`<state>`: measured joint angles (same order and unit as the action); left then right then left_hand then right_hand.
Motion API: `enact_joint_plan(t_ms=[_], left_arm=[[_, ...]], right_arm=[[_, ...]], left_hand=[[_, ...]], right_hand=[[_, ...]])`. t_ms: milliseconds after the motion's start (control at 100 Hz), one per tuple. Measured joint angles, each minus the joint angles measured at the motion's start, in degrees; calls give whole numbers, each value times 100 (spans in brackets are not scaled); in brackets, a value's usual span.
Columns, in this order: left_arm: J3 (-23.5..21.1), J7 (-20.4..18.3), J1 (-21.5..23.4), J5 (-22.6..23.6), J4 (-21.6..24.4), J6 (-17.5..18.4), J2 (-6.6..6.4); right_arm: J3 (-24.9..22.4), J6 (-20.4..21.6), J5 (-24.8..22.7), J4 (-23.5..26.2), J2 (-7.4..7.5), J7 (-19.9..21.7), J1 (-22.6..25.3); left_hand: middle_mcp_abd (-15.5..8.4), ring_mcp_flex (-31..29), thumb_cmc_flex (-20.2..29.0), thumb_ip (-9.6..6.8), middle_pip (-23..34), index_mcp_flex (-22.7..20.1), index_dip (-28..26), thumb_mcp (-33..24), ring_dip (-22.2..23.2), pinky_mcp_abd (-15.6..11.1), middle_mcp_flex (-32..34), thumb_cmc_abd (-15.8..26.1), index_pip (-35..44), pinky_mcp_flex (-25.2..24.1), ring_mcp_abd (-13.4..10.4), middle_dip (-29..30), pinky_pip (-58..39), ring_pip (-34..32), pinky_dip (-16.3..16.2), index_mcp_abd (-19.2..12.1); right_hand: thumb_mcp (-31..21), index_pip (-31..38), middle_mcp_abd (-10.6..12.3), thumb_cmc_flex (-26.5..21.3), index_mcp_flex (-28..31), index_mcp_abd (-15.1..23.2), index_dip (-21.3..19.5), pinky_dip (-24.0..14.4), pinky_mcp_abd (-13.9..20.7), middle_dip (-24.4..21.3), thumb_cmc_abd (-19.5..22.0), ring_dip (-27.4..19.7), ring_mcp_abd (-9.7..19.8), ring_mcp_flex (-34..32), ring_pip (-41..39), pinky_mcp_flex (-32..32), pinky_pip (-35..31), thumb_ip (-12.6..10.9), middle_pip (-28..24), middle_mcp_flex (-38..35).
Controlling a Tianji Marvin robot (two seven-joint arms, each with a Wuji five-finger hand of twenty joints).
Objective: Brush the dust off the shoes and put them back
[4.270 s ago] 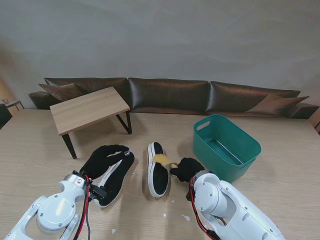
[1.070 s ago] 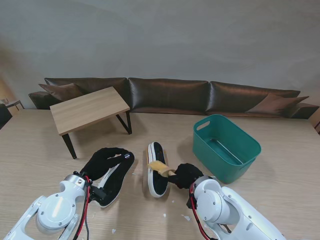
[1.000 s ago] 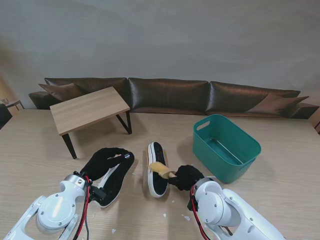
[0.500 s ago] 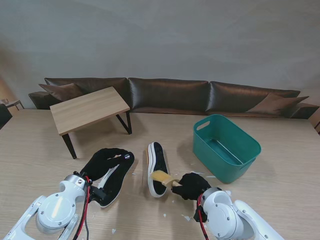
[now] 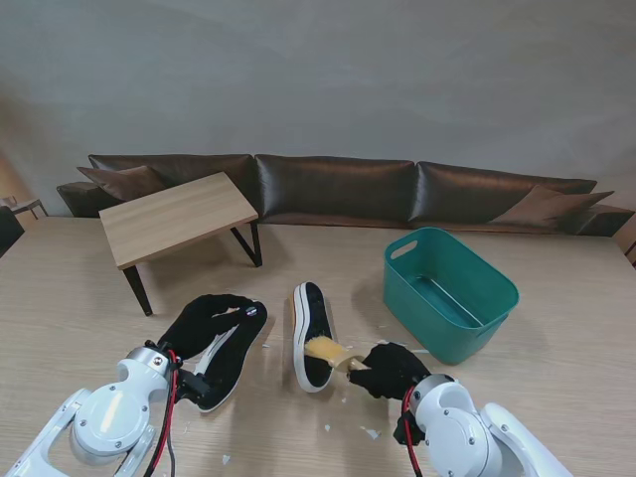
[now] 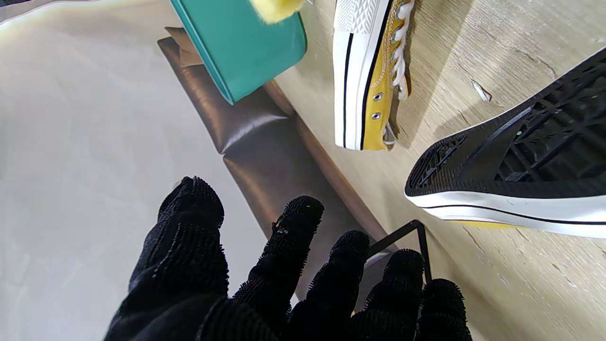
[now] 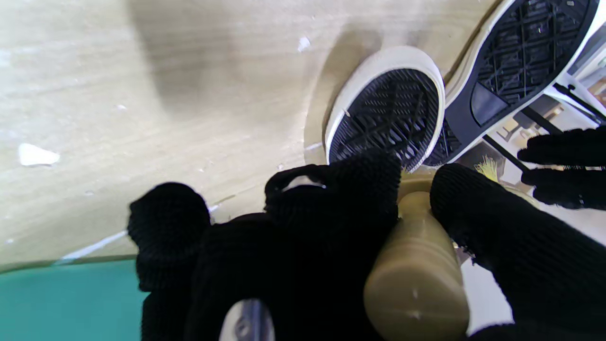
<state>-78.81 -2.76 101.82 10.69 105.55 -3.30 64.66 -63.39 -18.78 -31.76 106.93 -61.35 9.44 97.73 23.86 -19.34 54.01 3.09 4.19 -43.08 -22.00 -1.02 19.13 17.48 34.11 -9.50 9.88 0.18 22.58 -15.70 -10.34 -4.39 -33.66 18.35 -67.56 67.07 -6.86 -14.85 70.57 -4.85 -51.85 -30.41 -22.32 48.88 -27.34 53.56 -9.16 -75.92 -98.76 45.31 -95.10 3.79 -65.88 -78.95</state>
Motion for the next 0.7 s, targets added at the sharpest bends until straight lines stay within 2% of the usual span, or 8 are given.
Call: enact_joint_plan(t_ms=[130, 330, 500, 700], left_arm=[[13, -10, -12, -6, -12, 0, -3], [12, 15, -17, -5, -27, 31, -1], [-51, 91, 61, 27, 6, 92, 7], [-134, 165, 141, 47, 41, 168, 14]], right_arm=[[197, -121, 70, 9, -38, -326, -226], [673, -186, 31, -128, -144, -644, -860], [1202, -127, -263, -546, -211, -777, -1451], [1777, -115, -280, -1114, -305, -913, -2024]], left_hand=[[0, 0, 0, 0, 0, 0, 0, 0, 0, 0, 0, 0, 0, 0, 0, 0, 0, 0, 0, 0], [0, 0, 0, 0, 0, 0, 0, 1, 0, 0, 0, 0, 0, 0, 0, 0, 0, 0, 0, 1], [0, 0, 0, 0, 0, 0, 0, 1, 0, 0, 0, 0, 0, 0, 0, 0, 0, 0, 0, 1], [0, 0, 0, 0, 0, 0, 0, 0, 0, 0, 0, 0, 0, 0, 0, 0, 0, 0, 0, 2]], right_hand=[[0, -7, -10, -4, 1, -10, 0, 0, -3, 0, 0, -5, -15, 0, 0, -1, 0, 0, 1, 0], [0, -10, -12, -4, 2, -12, 0, 0, -5, -1, 0, -8, -17, 0, 0, -1, 0, 0, 1, 0], [0, -10, -13, -4, 2, -13, 0, 0, -6, -1, 0, -10, -17, 0, 0, -1, 0, 0, 2, 0], [0, -12, -13, -4, 3, -13, 0, 1, -6, -1, 0, -11, -18, 0, 0, -1, 0, 0, 4, 0]])
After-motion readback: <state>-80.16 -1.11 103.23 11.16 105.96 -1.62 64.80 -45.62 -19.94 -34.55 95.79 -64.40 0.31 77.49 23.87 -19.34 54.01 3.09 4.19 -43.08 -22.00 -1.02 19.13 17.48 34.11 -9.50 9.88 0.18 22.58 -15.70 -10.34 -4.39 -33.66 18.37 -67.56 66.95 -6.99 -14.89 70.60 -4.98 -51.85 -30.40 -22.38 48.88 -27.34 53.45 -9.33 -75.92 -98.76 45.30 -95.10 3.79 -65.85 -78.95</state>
